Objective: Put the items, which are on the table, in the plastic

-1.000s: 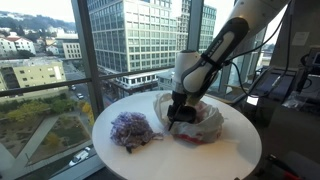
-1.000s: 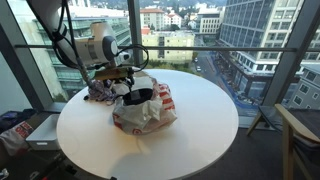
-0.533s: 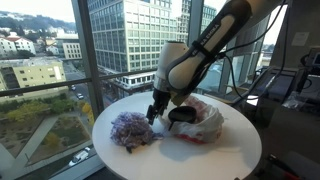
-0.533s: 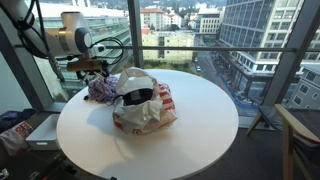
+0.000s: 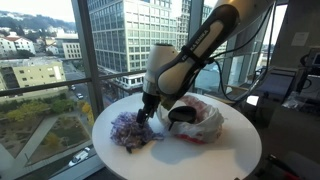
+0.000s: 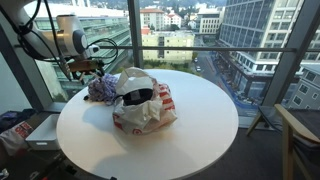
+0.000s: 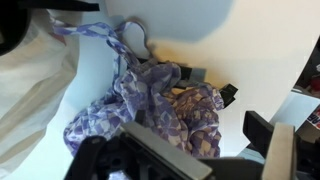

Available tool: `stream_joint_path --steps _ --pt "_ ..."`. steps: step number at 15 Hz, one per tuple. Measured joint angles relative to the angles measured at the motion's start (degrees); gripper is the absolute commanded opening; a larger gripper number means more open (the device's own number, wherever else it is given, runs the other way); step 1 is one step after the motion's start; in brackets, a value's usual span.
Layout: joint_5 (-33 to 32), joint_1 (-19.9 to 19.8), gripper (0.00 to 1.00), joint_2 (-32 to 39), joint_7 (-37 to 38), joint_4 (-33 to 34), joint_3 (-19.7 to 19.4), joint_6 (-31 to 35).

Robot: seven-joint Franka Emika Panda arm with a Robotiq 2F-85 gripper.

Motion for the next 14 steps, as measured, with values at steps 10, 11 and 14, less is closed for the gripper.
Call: stream_joint_path --steps 10,11,14 --pt "-3.81 6.46 1.0 9.1 8.02 13.75 -6.69 -7.74" --pt "-3.56 6.72 1.0 10.78 8.16 16.51 -6.6 -10.14" --pt "-3.03 7.17 1.0 15.98 8.27 24.25 -6.31 -15.64"
